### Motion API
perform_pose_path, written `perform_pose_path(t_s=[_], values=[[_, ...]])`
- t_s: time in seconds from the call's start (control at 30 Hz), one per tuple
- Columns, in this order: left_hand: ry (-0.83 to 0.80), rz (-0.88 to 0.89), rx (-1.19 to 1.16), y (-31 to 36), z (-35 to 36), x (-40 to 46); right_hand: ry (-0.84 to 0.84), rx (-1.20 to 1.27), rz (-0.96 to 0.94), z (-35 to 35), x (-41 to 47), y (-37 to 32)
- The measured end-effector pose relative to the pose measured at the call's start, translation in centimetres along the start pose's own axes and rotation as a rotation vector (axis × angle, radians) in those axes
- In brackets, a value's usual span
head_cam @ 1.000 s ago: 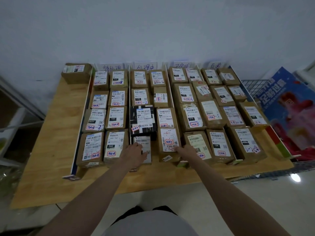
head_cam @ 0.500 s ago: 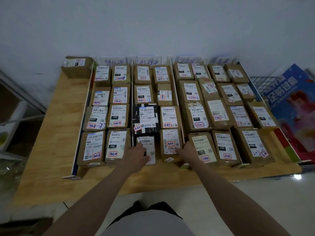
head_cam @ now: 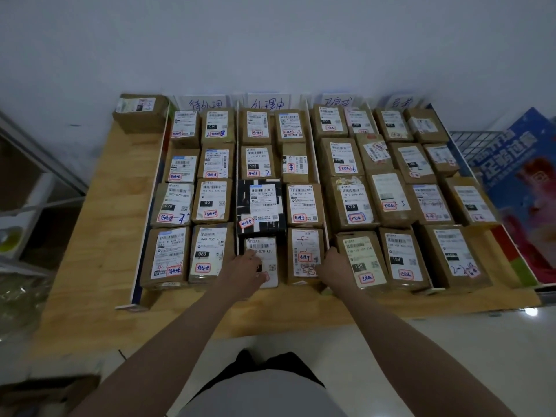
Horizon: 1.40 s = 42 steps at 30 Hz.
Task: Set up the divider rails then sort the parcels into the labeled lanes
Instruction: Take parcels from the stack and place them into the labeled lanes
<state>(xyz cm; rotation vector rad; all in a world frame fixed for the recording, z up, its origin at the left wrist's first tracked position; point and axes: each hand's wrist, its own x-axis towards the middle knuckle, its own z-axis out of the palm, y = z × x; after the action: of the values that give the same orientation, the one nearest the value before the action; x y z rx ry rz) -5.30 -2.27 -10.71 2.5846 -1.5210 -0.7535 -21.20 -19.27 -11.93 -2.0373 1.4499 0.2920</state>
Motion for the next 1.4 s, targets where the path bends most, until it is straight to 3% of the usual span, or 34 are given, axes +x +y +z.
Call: perform_pose_path(t_s=[0.17,0.33,0.77,1.03,1.4], values=[[0.101,0.038,0.069,0.0,-2.4,0.2,0.124,-0.025,-0.110,-2.3,-0.4,-1.7],[0.289,-0.019,0.176,-1.5,-6.9,0.0,0.310,-0.181,-0.370,-4.9,-1.5,-5.4],[0.414,-0.354,0.247,-12.8,-11.5,-7.6,0.280,-0.222,-0.710,-0.5,-4.4,-17.7],[0.440,-0.453,0.223,-20.4,-13.4,-8.2,0.230,-0.252,-0.783,3.5,-4.4,-25.9],[0.379,-0.354,0.189,-34.4,-17.9,-4.4,0.225,-0.257,-0.675,9.5,-3.2,-40.2]])
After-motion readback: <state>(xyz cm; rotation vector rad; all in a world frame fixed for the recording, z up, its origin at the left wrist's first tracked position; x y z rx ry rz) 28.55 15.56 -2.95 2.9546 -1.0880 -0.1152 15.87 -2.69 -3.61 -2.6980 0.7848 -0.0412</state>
